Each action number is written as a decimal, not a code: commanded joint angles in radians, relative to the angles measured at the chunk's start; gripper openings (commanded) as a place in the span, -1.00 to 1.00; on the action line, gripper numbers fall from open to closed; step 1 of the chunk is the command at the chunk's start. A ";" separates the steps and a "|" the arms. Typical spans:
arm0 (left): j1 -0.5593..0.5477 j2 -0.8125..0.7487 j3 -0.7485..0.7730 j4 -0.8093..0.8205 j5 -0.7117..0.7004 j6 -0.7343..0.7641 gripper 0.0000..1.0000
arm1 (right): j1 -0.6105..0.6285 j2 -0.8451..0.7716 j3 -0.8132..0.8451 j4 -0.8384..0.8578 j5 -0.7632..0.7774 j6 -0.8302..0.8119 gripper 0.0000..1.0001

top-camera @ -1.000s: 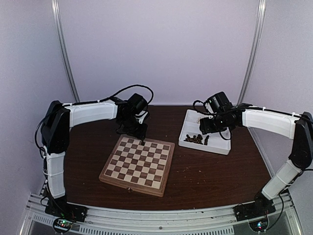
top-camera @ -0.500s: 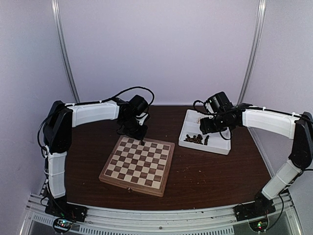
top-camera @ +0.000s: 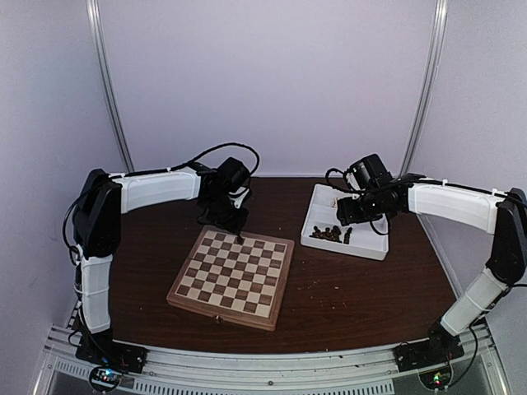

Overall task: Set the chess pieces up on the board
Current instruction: Adjust the chess piece on the chessboard, then pick up the chess piece from the storage box.

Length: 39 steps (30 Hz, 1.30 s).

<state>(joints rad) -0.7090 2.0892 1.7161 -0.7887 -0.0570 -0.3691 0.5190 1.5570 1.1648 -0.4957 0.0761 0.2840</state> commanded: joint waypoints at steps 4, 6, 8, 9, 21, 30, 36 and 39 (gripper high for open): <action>-0.007 0.018 0.025 -0.011 -0.006 0.012 -0.53 | -0.010 -0.025 -0.007 0.019 0.011 -0.005 0.28; -0.007 0.019 0.025 -0.011 0.001 0.013 -0.50 | -0.011 -0.023 -0.007 0.019 0.011 -0.005 0.28; -0.007 0.019 0.024 -0.011 0.008 0.015 -0.33 | -0.011 -0.023 -0.007 0.020 0.011 -0.005 0.28; -0.009 0.019 0.027 -0.014 0.005 0.015 -0.27 | -0.012 -0.022 -0.007 0.020 0.011 -0.005 0.28; -0.054 -0.108 0.010 0.004 0.029 0.062 0.16 | -0.042 0.061 0.042 -0.016 0.006 0.007 0.14; -0.093 -0.349 -0.199 0.193 0.013 0.085 0.16 | -0.079 0.150 0.071 -0.030 0.011 0.040 -0.13; -0.093 -0.443 -0.309 0.264 0.012 0.085 0.15 | -0.099 0.188 0.067 -0.007 -0.009 0.045 -0.18; -0.092 -0.487 -0.360 0.316 0.003 0.085 0.16 | -0.107 0.208 0.070 0.004 -0.022 0.048 -0.20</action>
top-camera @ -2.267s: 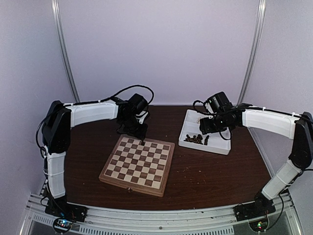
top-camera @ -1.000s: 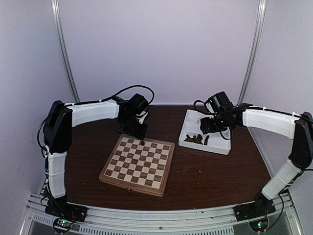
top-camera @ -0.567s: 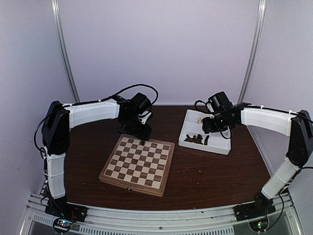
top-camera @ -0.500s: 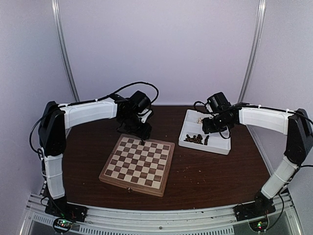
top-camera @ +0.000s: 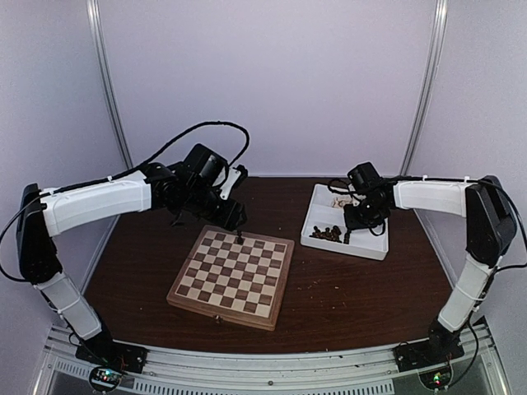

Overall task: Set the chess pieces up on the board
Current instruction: Pick up the chess piece from the storage box.

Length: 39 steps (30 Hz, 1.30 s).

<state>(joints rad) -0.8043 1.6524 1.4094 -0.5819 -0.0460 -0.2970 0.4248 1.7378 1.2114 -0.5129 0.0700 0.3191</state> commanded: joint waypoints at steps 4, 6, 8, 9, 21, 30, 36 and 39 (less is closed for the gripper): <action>0.003 -0.068 -0.072 0.115 -0.015 0.013 0.16 | -0.022 0.058 0.029 0.032 -0.031 0.019 -0.27; 0.003 -0.073 -0.077 0.115 -0.018 0.013 0.16 | -0.027 0.071 0.032 0.037 -0.034 0.020 -0.28; 0.002 -0.077 -0.080 0.114 -0.019 0.014 0.16 | -0.030 0.081 0.034 0.042 -0.041 0.022 -0.31; 0.003 -0.078 -0.081 0.115 -0.019 0.014 0.16 | -0.032 0.085 0.036 0.047 -0.047 0.022 -0.31; 0.002 -0.077 -0.082 0.103 -0.021 0.018 0.16 | -0.052 0.147 0.074 0.052 -0.061 0.025 -0.44; 0.003 -0.084 -0.090 0.103 -0.029 0.019 0.15 | -0.058 0.167 0.088 0.036 -0.068 0.034 -0.71; 0.003 -0.091 -0.099 0.100 -0.030 0.019 0.15 | -0.059 0.089 0.079 0.011 -0.056 0.015 -0.83; 0.003 -0.096 -0.101 0.103 -0.033 0.019 0.15 | -0.056 0.031 0.079 -0.006 -0.058 -0.008 -0.83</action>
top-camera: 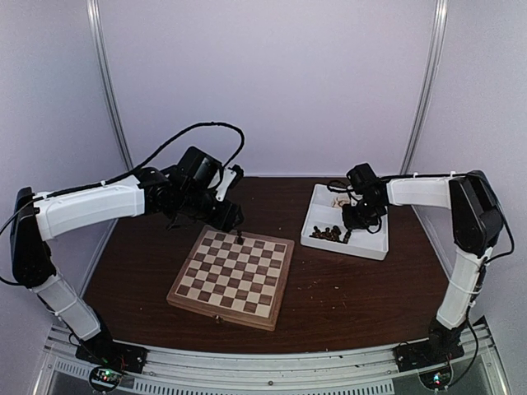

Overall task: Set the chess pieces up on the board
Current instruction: Pick up the chess piece from the storage box.

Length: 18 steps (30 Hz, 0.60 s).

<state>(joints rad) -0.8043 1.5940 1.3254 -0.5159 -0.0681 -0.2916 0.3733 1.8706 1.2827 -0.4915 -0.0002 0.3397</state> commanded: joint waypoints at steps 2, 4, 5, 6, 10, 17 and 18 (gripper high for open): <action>0.003 -0.042 -0.020 0.038 -0.013 0.013 0.15 | 0.000 -0.140 0.007 -0.037 0.008 -0.045 -0.84; 0.002 -0.045 -0.023 0.040 -0.017 0.013 0.15 | 0.009 -0.176 0.007 -0.042 0.002 -0.067 -0.84; 0.003 -0.047 -0.026 0.043 -0.018 0.013 0.15 | 0.014 -0.191 0.006 -0.041 -0.029 -0.079 -0.84; 0.003 -0.046 -0.028 0.047 -0.019 0.012 0.15 | 0.021 -0.208 0.006 -0.038 -0.058 -0.093 -0.84; 0.003 -0.051 -0.032 0.050 -0.023 0.006 0.15 | 0.068 -0.255 0.009 -0.024 -0.142 -0.125 -0.84; 0.003 -0.060 -0.044 0.049 -0.030 0.001 0.15 | 0.204 -0.279 0.040 0.009 -0.275 -0.193 -0.84; 0.003 -0.062 -0.047 0.048 -0.033 0.000 0.15 | 0.230 -0.275 0.048 0.010 -0.280 -0.198 -0.84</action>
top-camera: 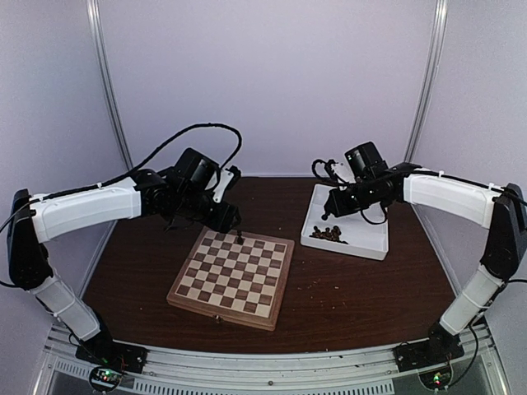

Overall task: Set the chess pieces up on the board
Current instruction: Pick up the chess piece from the storage box, then place the chess piece on the chessboard.

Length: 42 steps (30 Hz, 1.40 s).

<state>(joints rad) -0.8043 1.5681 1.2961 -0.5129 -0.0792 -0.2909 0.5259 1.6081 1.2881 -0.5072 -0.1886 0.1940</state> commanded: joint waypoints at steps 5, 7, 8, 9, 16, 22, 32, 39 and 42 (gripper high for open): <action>0.002 -0.050 -0.028 0.044 -0.039 -0.007 0.14 | 0.200 0.055 0.109 0.022 -0.082 -0.075 -0.84; 0.003 -0.062 -0.033 0.035 -0.070 -0.021 0.12 | 0.243 0.103 0.140 0.012 -0.059 -0.078 -0.84; 0.003 -0.067 -0.035 0.029 -0.091 -0.030 0.11 | 0.261 0.123 0.156 0.007 -0.050 -0.077 -0.84; 0.003 -0.076 -0.040 0.023 -0.121 -0.038 0.11 | 0.279 0.144 0.169 0.004 -0.043 -0.077 -0.84; 0.004 -0.132 -0.081 -0.012 -0.268 -0.087 0.10 | 0.378 0.265 0.271 -0.038 0.035 -0.093 -0.84; 0.004 -0.173 -0.118 -0.013 -0.320 -0.099 0.11 | 0.434 0.345 0.334 -0.103 0.097 -0.122 -0.84; 0.005 -0.181 -0.127 -0.015 -0.324 -0.092 0.11 | 0.450 0.410 0.353 -0.127 0.161 -0.136 -0.84; 0.005 -0.179 -0.129 -0.016 -0.313 -0.088 0.11 | 0.450 0.454 0.375 -0.137 0.167 -0.139 -0.81; 0.005 -0.178 -0.130 -0.018 -0.309 -0.088 0.11 | 0.450 0.466 0.378 -0.136 0.168 -0.139 -0.80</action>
<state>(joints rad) -0.8040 1.4078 1.1797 -0.5476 -0.3855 -0.3763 0.9722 2.0567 1.6356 -0.6292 -0.0471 0.0677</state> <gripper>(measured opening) 0.556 0.101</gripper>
